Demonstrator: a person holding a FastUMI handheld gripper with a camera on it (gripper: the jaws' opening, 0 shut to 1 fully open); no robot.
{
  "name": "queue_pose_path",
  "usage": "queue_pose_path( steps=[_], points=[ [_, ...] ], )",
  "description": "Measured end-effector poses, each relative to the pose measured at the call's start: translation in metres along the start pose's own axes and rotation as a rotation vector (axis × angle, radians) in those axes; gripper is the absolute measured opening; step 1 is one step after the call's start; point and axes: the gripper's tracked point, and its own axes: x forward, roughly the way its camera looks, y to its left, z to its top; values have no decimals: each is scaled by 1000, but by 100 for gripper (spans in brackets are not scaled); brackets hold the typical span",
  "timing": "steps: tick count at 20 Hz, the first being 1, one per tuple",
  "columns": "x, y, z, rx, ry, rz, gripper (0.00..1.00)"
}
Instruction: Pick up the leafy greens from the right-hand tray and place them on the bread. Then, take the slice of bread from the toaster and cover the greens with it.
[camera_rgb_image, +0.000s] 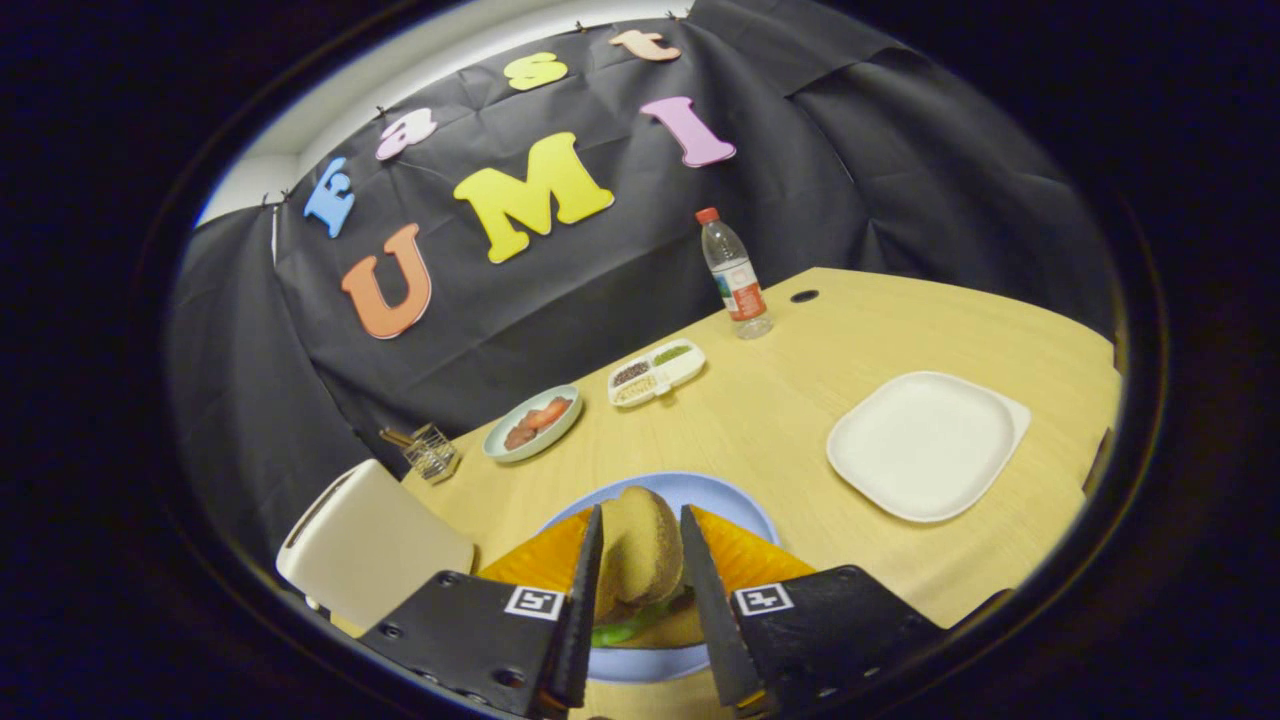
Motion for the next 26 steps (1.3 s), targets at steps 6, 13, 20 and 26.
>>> queue_pose_path(
  steps=[6, 13, 20, 26],
  points=[
    [-11, 1, 15, -73, -37, 11, 74],
    [-75, 20, 103, -363, -318, 0, 95],
    [-146, 43, 152, -498, -451, 7, 95],
    [-192, 35, 154, -490, -509, 3, 95]
  ],
)
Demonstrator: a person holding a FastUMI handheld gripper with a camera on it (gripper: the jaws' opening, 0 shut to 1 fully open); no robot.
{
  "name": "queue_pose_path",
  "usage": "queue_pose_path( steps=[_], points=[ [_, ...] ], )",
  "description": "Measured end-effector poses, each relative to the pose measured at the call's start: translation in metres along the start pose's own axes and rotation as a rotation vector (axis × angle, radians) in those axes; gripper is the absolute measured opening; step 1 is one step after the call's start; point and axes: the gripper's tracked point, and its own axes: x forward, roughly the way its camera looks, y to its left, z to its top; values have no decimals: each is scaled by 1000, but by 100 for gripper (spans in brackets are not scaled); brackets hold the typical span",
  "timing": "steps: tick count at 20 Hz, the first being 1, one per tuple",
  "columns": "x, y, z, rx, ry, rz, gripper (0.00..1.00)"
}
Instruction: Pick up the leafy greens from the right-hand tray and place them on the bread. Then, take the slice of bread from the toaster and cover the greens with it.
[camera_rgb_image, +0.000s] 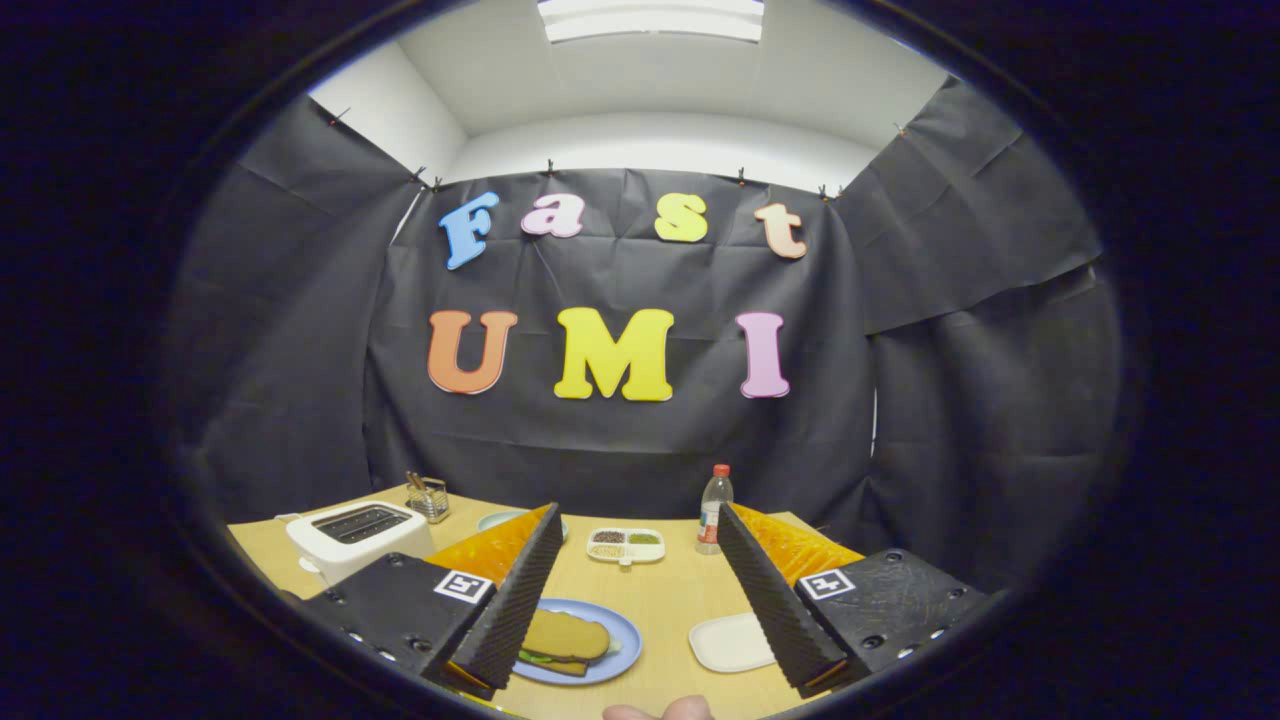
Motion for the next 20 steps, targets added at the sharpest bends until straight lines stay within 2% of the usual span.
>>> queue_pose_path(
  steps=[7, 20],
  points=[
    [-13, 25, -5, -44, -21, 34, 95],
    [-1, 29, -14, 24, 38, 27, 95]
  ],
)
